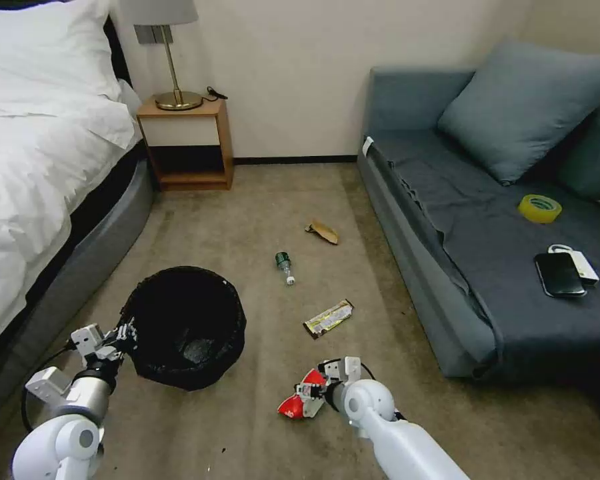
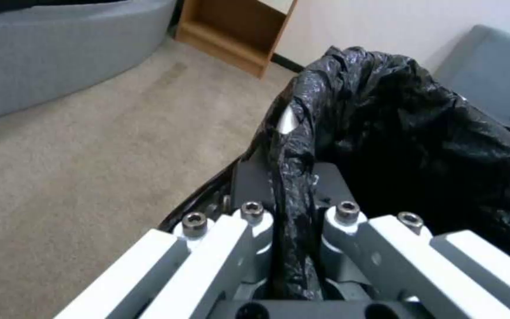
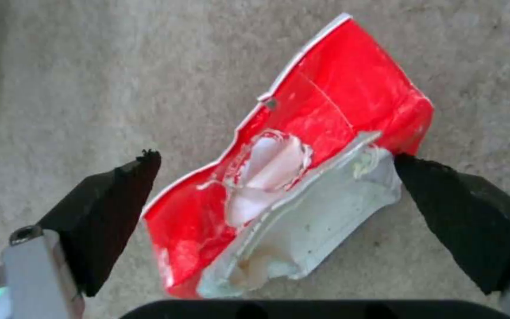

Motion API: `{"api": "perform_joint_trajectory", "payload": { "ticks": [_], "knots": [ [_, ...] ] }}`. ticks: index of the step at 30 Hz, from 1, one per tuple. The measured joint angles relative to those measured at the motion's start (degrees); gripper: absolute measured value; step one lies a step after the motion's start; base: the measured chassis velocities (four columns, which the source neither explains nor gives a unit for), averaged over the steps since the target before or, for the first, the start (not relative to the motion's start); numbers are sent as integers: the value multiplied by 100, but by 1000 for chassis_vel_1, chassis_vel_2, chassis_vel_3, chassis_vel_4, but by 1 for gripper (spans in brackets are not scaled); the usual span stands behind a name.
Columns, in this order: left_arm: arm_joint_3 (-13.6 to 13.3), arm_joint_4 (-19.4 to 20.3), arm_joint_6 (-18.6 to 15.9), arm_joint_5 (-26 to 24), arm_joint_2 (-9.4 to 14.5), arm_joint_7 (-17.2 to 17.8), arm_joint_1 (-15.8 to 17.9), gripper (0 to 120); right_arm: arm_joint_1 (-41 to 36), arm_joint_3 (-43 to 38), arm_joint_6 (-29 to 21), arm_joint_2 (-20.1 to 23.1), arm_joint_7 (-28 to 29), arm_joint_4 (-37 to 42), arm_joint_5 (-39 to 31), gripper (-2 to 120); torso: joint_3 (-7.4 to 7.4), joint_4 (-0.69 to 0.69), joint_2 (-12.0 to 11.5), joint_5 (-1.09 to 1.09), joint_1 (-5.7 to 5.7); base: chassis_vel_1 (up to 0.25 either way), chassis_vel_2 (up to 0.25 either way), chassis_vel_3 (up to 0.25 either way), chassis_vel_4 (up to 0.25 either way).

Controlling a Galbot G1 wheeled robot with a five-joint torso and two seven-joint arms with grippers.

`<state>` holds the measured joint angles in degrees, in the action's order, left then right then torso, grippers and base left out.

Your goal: Pick up the trash bin, then pick up the garbage on the floor and place it into the trash bin.

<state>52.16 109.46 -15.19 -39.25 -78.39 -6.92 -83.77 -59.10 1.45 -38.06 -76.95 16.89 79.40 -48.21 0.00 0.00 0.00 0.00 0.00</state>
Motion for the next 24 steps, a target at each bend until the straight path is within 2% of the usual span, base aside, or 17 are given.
{"api": "perform_joint_trajectory", "payload": {
  "ticks": [12,16,17,21,22,24],
  "knots": [
    [-35,-181,46,44,-4,-32,68,5,76,85,180,-90,-284,-389,555,100,0,0,0,-1,0,0,0,0,0],
    [-52,-221,52,65,-11,-36,105,5,68,96,191,-106,-350,-449,740,86,0,0,0,0,0,0,0,0,0],
    [-52,-221,52,65,-11,-36,105,5,68,96,191,-106,-350,-449,740,86,0,0,0,0,0,0,0,0,0],
    [-61,-238,57,73,-16,-47,113,5,52,102,222,-113,-402,-485,854,69,0,0,0,0,0,0,0,0,0],
    [-61,-238,57,73,-16,-47,113,5,52,102,222,-113,-402,-485,854,69,0,0,0,0,0,0,0,0,0],
    [-61,-243,58,74,-16,-51,113,5,41,102,229,-116,-420,-493,900,57,0,-1,0,-1,0,0,0,0,0]
  ]
}}
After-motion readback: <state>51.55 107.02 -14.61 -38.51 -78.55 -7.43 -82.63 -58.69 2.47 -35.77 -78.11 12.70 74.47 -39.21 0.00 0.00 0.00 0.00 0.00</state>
